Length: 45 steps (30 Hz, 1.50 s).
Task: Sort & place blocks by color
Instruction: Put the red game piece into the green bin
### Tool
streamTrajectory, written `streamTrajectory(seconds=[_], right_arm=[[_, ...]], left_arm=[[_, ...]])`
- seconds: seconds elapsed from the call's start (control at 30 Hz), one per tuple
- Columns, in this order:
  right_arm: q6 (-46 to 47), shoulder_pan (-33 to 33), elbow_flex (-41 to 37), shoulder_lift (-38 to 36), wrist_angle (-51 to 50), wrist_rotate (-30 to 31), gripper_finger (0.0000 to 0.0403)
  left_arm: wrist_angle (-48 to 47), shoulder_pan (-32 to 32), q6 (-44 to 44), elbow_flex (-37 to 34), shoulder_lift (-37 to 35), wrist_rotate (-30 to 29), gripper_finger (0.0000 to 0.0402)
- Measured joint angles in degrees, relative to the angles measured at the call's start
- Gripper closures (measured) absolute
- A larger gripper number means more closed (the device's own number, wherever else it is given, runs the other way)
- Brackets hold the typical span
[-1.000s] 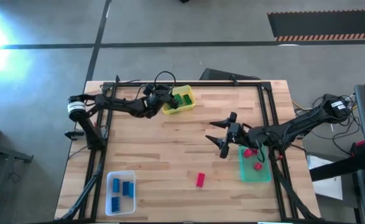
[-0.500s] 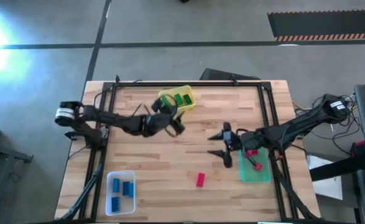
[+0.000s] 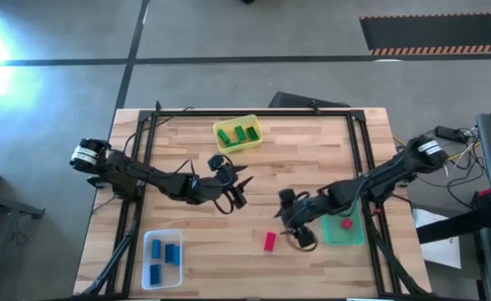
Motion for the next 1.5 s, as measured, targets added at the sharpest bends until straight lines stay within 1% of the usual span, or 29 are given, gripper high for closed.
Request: streamTrajectory(seconds=[0.13, 0.27, 0.37, 0.53, 0.7, 0.83, 0.97, 1.03, 1.07, 1.13, 1.23, 1.27, 1.3, 1.33, 1.4, 1.47, 1.5], right_arm=[[-7.52, 0.23, 6.70, 7.14, -6.65, -0.72, 0.0122], [-13.26, 0.20, 12.39, 13.11, -10.74, -4.70, 0.0108], [-17.33, 0.24, 15.77, 17.13, -13.13, -5.65, 0.0107], [-23.48, 0.23, 21.22, 23.26, -17.40, -5.98, 0.0119], [-26.18, 0.20, 24.36, 27.32, -19.43, -7.52, 0.0135], [-27.20, 0.10, 25.12, 29.15, -19.50, -9.25, 0.0158], [-26.78, -0.63, 25.21, 29.65, -19.54, -11.18, 0.0200], [-25.81, -0.88, 25.15, 29.67, -19.54, -11.39, 0.0229], [-25.26, -0.95, 25.09, 29.62, -19.57, -11.40, 0.0246], [-24.93, -1.02, 25.09, 29.58, -19.49, -11.39, 0.0275], [-24.03, -1.06, 25.11, 29.58, -19.47, -11.71, 0.0275], [-23.58, -1.06, 25.11, 29.58, -19.49, -11.73, 0.0275], [-23.02, -1.06, 25.11, 29.58, -19.53, -11.73, 0.0275], [-22.27, -1.06, 25.11, 29.58, -19.64, -11.73, 0.0275], [-21.25, -1.06, 25.11, 29.53, -19.97, -11.73, 0.0275], [-21.02, -1.04, 25.11, 29.49, -20.33, -11.73, 0.0275], [-21.01, -1.04, 25.11, 29.49, -20.34, -11.75, 0.0275]], left_arm=[[0.05, -0.06, 0.00, 0.15, 0.00, -0.05, 0.0231], [0.30, -0.08, -0.04, 0.11, 0.00, -0.28, 0.0231], [0.36, -0.37, -0.04, 0.22, -0.02, -0.28, 0.0231], [0.15, -0.49, -0.04, 0.09, -0.55, -0.26, 0.0231], [0.10, -0.47, -0.02, 0.00, -0.75, -0.24, 0.0231], [0.14, -0.47, 0.42, 0.00, -0.90, -0.24, 0.0230], [0.32, -0.47, 0.54, 0.11, -0.92, -0.22, 0.0230], [-0.01, -0.47, 3.36, 0.11, -1.64, -0.97, 0.0230], [-0.11, -0.49, 6.23, 0.12, -2.54, -2.45, 0.0230], [0.28, -0.41, 12.60, 0.89, -5.29, -9.74, 0.0230], [3.45, 1.09, 23.05, 1.95, -10.89, -27.87, 0.0230], [3.59, 1.55, 25.13, 1.84, -12.71, -32.71, 0.0231], [3.54, 1.88, 26.25, 1.52, -14.50, -35.78, 0.0231], [3.45, 1.92, 26.54, 0.84, -16.34, -37.29, 0.0231], [3.44, 1.43, 23.70, -1.00, -19.41, -37.52, 0.0231], [3.40, 0.14, 18.66, -3.56, -21.32, -35.46, 0.0231], [3.42, -0.35, 16.38, -4.93, -21.89, -32.77, 0.0231]])
